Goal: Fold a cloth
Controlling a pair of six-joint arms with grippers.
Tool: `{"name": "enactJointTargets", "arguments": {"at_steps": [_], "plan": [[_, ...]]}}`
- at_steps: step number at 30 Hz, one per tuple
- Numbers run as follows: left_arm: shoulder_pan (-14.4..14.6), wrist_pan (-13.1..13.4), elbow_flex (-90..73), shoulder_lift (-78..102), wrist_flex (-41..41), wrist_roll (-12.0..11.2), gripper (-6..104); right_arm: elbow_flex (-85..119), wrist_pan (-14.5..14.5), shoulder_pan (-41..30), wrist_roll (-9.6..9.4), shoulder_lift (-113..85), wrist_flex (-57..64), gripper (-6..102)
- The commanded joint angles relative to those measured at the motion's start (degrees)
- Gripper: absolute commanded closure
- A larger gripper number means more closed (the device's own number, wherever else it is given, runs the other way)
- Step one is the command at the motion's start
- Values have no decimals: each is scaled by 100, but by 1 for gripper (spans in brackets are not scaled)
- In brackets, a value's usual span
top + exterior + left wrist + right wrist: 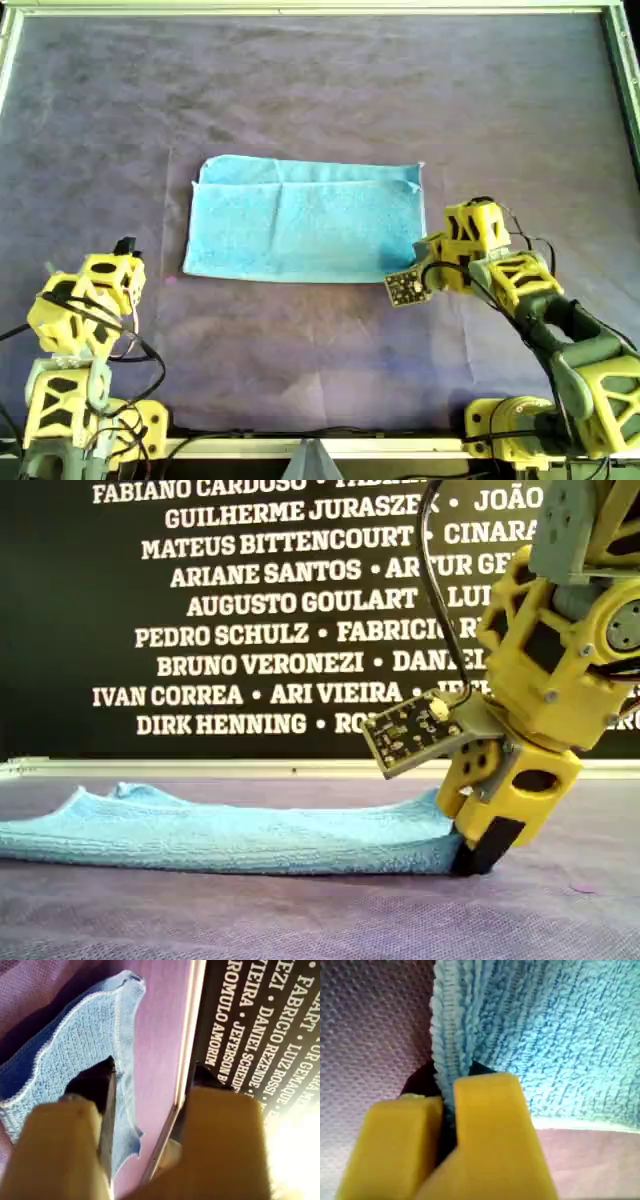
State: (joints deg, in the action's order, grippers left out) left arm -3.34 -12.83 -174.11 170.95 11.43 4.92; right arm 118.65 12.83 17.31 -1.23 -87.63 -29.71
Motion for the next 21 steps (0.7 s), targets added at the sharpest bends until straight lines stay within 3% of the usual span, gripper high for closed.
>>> {"name": "enactJointTargets", "arguments": {"at_steps": [1, 7, 21], "plan": [[-141, 18, 97, 35, -9, -18, 42, -949, 62, 114, 202, -176, 53, 93], [-141, 18, 97, 35, -9, -18, 42, -2136, -18, 1020, 747, 167, 53, 93], [-141, 18, 97, 35, -9, -26, 42, -6038, -35, 2716, 765, 2496, 44, 93]]}}
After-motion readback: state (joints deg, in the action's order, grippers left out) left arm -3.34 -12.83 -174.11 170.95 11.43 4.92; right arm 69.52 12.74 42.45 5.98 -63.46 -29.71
